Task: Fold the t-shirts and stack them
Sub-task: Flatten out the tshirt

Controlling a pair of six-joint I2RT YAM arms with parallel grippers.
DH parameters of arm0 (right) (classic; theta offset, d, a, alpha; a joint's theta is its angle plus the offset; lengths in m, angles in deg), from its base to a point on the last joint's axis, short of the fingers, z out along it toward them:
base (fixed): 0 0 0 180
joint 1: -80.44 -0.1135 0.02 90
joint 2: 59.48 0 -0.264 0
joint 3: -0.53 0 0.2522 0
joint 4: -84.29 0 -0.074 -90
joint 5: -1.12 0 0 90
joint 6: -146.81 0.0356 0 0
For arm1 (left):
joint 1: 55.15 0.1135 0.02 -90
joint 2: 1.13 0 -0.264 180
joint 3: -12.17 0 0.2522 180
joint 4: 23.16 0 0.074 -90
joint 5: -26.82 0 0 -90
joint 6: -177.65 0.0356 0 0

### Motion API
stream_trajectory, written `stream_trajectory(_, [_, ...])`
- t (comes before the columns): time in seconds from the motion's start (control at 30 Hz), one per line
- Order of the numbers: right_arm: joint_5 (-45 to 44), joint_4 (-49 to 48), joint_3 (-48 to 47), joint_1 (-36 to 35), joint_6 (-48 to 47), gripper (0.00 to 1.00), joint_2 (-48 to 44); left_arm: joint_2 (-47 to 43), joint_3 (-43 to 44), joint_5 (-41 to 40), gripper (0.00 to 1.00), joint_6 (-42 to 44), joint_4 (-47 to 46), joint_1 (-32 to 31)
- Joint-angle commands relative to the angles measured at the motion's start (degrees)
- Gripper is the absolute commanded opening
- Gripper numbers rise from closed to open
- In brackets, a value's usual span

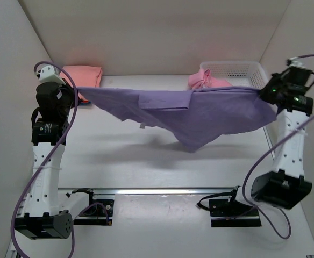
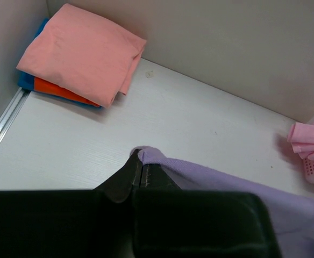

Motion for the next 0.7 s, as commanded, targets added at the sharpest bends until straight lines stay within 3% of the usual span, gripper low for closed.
stream_trajectory(0.0, [9.4, 7.5, -0.2, -7.3, -7.9, 0.0, 3.0, -0.8, -0.1, -0.4, 0.0, -0.1, -2.3, 0.8])
stream_trajectory(0.03, [12.6, 7.2, -1.2, -7.8, -8.0, 0.0, 3.4, -0.4, -0.1, 0.7, 0.0, -0.4, -2.7, 1.3])
stream_trajectory(0.17, [7.2, 5.9, -7.3, -10.6, -6.3, 0.0, 6.0, 4.2, 2.1, 6.6, 0.0, -0.7, -3.3, 1.6])
stream_trajectory(0.27, [10.6, 4.4, -11.2, -4.8, -3.2, 0.0, 12.0, 16.7, 10.3, 16.2, 0.0, -2.2, -1.1, 5.5])
stream_trajectory(0.33, [13.4, 8.5, -17.1, -0.4, -2.1, 0.0, 14.6, 18.6, 15.6, 18.3, 0.0, -3.4, 1.1, 6.5])
stream_trajectory(0.43, [4.3, 5.4, -14.6, 2.2, 0.9, 0.0, 10.0, 14.3, 12.2, 10.0, 0.0, -2.2, -0.7, 5.9])
stream_trajectory(0.53, [9.4, -4.3, -3.4, 6.5, 4.9, 0.0, 2.0, 12.4, 6.9, 12.8, 0.0, -2.3, -1.8, 7.0])
stream_trajectory(0.57, [10.8, -5.9, -1.4, 5.9, 4.6, 0.0, 1.2, 11.3, 4.8, 15.2, 0.0, -2.5, -3.6, 6.1])
stream_trajectory(0.67, [6.8, -2.9, -3.0, -5.1, 1.2, 0.0, 3.8, 10.2, -2.3, 22.3, 0.0, -5.8, -8.4, 4.3])
